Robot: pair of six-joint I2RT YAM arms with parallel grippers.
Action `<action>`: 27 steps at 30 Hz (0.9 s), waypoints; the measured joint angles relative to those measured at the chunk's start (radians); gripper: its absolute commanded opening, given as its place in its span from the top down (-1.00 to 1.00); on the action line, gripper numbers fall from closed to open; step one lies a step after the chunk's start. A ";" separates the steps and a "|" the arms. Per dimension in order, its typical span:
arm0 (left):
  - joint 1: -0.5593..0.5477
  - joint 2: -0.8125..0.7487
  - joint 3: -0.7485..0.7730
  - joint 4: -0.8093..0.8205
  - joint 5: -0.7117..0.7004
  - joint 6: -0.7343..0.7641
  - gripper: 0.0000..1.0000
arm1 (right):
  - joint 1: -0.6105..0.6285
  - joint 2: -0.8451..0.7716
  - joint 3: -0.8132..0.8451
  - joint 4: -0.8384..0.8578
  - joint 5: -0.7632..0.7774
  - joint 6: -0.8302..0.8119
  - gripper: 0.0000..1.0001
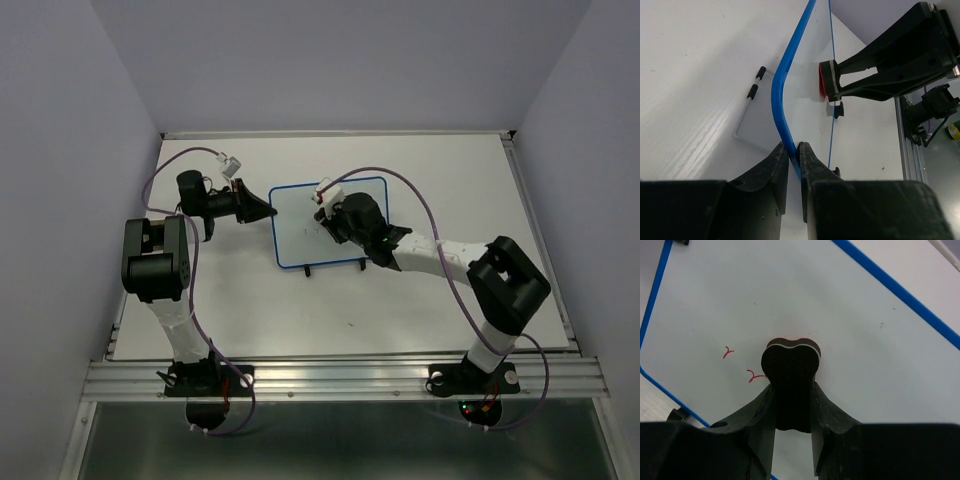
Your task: Erase the whiteboard
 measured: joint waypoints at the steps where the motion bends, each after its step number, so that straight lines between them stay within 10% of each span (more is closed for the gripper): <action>1: 0.000 0.000 0.000 0.000 0.000 0.000 1.00 | 0.002 0.024 0.000 0.018 0.000 -0.014 0.96; 27: 0.002 0.014 0.007 -0.006 -0.021 -0.018 1.00 | 0.171 0.164 0.008 0.122 0.073 -0.092 0.99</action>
